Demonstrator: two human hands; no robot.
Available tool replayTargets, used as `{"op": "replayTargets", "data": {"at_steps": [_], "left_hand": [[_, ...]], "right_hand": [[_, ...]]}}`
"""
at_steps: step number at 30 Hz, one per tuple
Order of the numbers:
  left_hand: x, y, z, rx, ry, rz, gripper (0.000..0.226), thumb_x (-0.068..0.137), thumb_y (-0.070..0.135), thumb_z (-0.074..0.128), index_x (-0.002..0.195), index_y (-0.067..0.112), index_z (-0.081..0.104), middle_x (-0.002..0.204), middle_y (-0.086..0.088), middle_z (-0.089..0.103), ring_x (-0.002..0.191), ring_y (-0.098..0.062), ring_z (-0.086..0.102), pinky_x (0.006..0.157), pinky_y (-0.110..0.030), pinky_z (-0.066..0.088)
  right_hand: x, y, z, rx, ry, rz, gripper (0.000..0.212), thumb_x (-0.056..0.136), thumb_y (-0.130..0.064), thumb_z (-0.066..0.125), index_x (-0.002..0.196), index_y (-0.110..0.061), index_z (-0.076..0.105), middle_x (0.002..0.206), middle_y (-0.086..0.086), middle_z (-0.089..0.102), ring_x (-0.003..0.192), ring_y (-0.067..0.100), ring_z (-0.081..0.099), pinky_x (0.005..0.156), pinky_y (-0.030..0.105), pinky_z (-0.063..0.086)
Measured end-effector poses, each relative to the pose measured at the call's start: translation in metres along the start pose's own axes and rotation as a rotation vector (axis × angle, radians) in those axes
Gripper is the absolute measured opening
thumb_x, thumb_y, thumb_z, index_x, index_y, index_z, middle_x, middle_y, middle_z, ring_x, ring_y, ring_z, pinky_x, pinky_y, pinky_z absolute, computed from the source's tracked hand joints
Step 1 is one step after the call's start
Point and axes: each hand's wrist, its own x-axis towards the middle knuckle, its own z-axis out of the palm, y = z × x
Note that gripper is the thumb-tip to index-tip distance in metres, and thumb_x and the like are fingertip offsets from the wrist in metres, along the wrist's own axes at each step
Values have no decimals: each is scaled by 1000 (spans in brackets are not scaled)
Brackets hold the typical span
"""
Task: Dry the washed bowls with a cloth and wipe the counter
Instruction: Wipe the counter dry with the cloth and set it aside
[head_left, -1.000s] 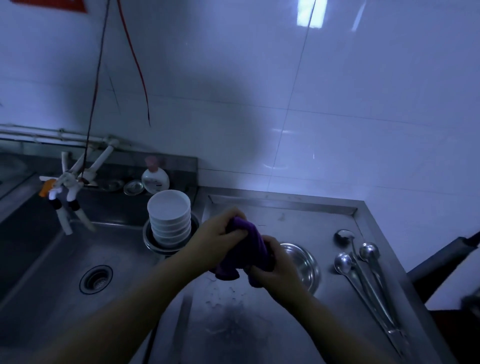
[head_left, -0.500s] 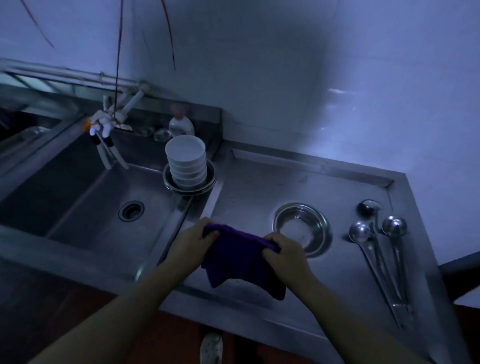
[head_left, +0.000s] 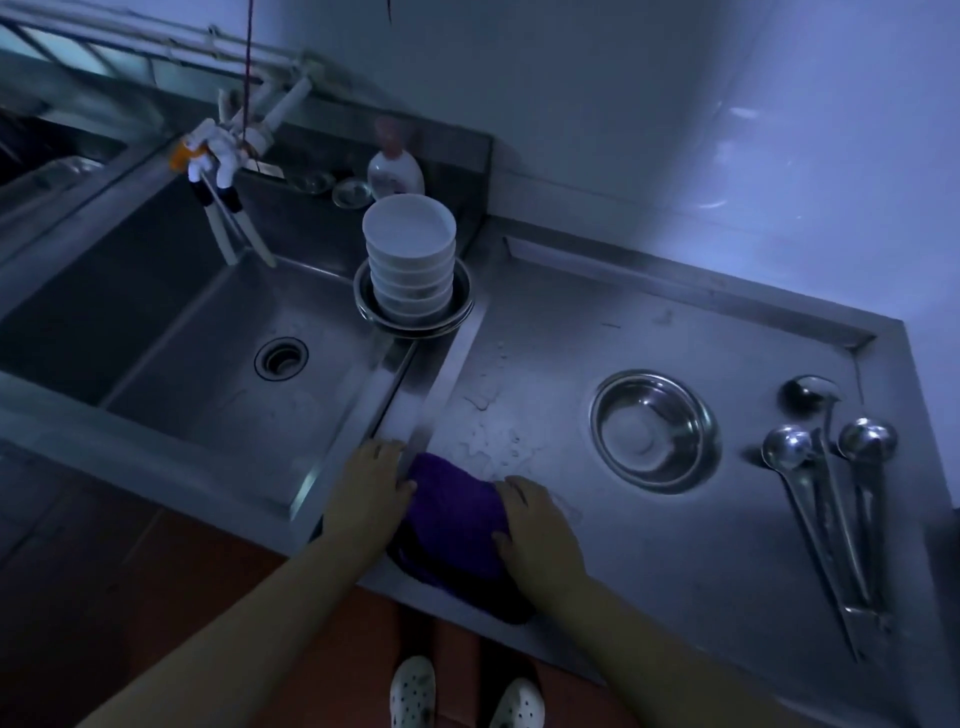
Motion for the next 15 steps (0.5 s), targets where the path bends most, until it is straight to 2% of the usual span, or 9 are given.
{"op": "replayTargets", "data": {"at_steps": [2, 3, 4, 5, 7, 9, 11, 13, 15], "left_hand": [[-4, -4, -1, 148, -60, 206, 41, 81, 27, 68, 120, 17, 60, 120, -4, 58, 111, -24, 53, 94, -34, 41], [-7, -7, -1, 198, -91, 299, 38, 73, 28, 75, 109, 19, 67, 113, -2, 63, 106, -24, 58, 90, -36, 44], [-9, -10, 1, 246, -93, 387, 36, 62, 29, 82, 95, 21, 72, 103, 0, 68, 99, -24, 63, 86, -36, 47], [-11, -14, 2, 315, -104, 464, 33, 51, 29, 86, 80, 22, 74, 92, 2, 71, 92, -23, 67, 83, -34, 47], [-8, -23, 4, 414, -105, 559, 26, 43, 31, 88, 61, 24, 71, 77, 6, 70, 90, -20, 68, 85, -33, 44], [-1, -31, 6, 460, -113, 578, 24, 44, 32, 89, 57, 25, 70, 72, 7, 70, 94, -19, 68, 88, -34, 49], [8, -35, 9, 475, -125, 583, 25, 45, 31, 89, 60, 23, 71, 74, 5, 71, 99, -22, 67, 89, -38, 51], [17, -31, 11, 483, -142, 579, 30, 45, 31, 89, 69, 20, 74, 79, 2, 72, 103, -24, 66, 91, -42, 51], [28, -24, 12, 501, -150, 561, 37, 44, 31, 90, 74, 16, 75, 83, -2, 73, 103, -26, 66, 91, -44, 51]], "right_hand": [[6, -7, 13, -101, 4, -132, 52, 81, -8, 63, 132, -5, 51, 138, 15, 47, 125, 30, 46, 104, 32, 37], [10, -10, 20, -133, 5, -181, 52, 82, -10, 65, 131, -4, 52, 141, 18, 45, 128, 32, 46, 105, 35, 38], [15, -14, 27, -133, -31, -206, 52, 86, -13, 62, 136, -6, 48, 147, 18, 38, 135, 31, 37, 110, 37, 31], [20, -17, 34, -138, -84, -227, 54, 92, -19, 55, 143, -11, 39, 155, 13, 23, 144, 28, 20, 116, 37, 14], [30, -18, 49, -222, -224, -257, 56, 100, -37, 34, 151, -23, 15, 157, 2, -7, 144, 22, -15, 114, 40, -18], [40, -17, 59, -350, -283, -253, 60, 95, -51, 16, 151, -31, 7, 154, -3, -17, 140, 22, -25, 111, 48, -25], [51, -15, 61, -419, -270, -230, 63, 91, -55, 14, 150, -33, 13, 157, 0, -7, 144, 26, -13, 114, 56, -13], [62, -12, 60, -503, -233, -252, 62, 90, -56, 29, 147, -30, 29, 157, 4, 16, 144, 30, 12, 112, 62, 11], [75, -7, 58, -534, -196, -255, 63, 87, -57, 41, 143, -29, 37, 153, 5, 29, 141, 29, 26, 109, 61, 23]]}}
